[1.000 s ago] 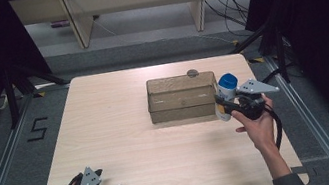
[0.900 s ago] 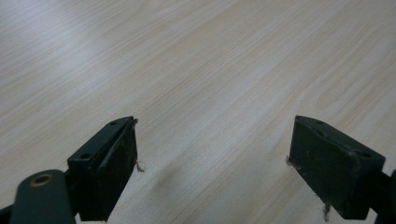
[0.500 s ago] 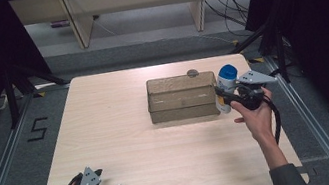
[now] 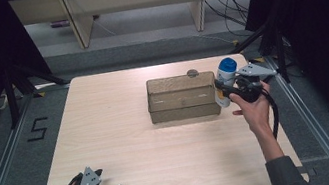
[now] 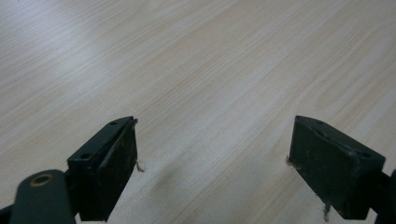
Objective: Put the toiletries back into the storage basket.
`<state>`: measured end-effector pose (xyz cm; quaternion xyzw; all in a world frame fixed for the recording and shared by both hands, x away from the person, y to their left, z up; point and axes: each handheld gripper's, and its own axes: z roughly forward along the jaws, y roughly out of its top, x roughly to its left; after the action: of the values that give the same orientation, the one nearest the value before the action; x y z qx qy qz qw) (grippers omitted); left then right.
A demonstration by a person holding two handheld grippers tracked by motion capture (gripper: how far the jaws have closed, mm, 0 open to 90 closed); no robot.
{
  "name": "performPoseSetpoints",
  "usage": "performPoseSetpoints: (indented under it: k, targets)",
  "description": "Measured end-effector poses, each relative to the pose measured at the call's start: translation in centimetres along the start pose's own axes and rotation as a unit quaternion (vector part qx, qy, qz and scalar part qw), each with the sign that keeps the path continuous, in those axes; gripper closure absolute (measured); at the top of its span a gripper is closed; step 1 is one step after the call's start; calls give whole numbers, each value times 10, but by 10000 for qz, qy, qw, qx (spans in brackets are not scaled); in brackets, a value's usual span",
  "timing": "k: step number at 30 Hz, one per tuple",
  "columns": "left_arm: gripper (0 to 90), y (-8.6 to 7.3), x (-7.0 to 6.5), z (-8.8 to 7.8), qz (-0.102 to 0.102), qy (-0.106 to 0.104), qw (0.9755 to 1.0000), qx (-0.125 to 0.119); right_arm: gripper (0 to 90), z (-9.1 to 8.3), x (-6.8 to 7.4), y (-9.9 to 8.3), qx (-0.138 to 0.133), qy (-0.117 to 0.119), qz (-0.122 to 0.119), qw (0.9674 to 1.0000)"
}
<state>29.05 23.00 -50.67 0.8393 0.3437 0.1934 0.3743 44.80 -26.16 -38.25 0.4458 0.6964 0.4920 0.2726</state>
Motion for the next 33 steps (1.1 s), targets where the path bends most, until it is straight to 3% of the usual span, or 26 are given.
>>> performPoseSetpoints:
  k: [12, 14, 15, 17, 25, 30, 31, 33]
  targets:
    - [148, 0, 0, 0, 11, 20, 10000, 3, 559, 11, -3, 9, -89, -68, -100, 9999]
    - [148, 0, 0, -1, 34, 52, 10000, 19, 559, 13, -4, 10, -66, -72, -70, 9999]
    - [148, 0, 0, 0, 27, 45, 10000, 15, 559, 14, -3, 10, -34, -66, 78, 9999]
    - [148, 0, 0, 0, 30, 44, 10000, 17, 559, 17, -4, 10, -51, -92, -27, 9999]
    - [148, 0, 0, 0, 31, 39, 10000, -1, 558, 32, -3, 10, -54, -124, 79, 9999]
    - [148, 0, 0, 0, 40, 37, 10000, -25, 558, 40, -5, 8, -129, -167, -45, 9998]
    - [148, 0, 0, 0, 42, 37, 10000, -25, 559, 41, -4, 7, -101, -156, 68, 9998]
    - [148, 0, 0, 0, 42, 34, 10000, -25, 559, 45, -6, 6, -100, -188, 58, 9998]
